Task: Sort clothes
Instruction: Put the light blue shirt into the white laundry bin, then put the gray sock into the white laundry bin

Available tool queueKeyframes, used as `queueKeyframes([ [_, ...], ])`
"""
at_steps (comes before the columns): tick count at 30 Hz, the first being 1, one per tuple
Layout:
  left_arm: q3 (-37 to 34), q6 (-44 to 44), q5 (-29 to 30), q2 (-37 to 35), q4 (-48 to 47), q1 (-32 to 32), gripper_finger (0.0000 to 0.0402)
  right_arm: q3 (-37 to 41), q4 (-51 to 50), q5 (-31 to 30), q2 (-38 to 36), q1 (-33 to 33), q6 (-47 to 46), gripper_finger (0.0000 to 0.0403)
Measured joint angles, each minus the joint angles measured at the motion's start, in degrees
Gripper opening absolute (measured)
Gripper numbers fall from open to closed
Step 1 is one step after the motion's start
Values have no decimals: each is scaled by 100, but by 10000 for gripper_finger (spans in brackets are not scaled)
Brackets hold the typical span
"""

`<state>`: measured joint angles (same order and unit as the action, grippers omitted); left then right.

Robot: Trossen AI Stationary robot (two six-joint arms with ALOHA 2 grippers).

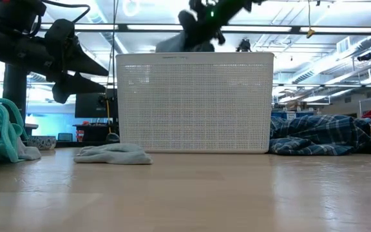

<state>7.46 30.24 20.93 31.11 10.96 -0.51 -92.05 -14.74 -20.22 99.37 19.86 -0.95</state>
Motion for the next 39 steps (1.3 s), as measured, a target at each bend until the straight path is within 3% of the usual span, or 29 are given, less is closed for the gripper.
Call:
queueKeyframes([
  [6, 0, 0, 0, 0, -7, 0, 257, 986, 183, 314, -4, 19, -1007, 67],
  [12, 0, 0, -3, 0, -7, 0, 257, 1555, -40, 1049, -7, 54, -1700, 141],
  [17, 0, 2, -7, 0, -20, 0, 257, 1457, -710, 1196, -32, 98, -1697, 205],
  [21, 0, 2, -20, 0, -36, 0, 257, 930, -1196, 1619, -197, 91, -1698, 239],
  [26, 0, 1, -20, 0, -39, 0, 257, -53, -2307, 1789, -419, 79, -1547, 244],
  [30, 0, 2, -20, 0, -43, 0, 257, -634, -3044, 1479, -656, -80, -1343, 232],
  [37, 0, 2, -68, 0, -63, 0, 257, -706, -3631, 1330, -1246, -888, -1623, 215],
  [39, 0, -1, -68, 0, -63, 1, 257, -599, -3591, 958, -1430, -1365, -1691, 212],
])
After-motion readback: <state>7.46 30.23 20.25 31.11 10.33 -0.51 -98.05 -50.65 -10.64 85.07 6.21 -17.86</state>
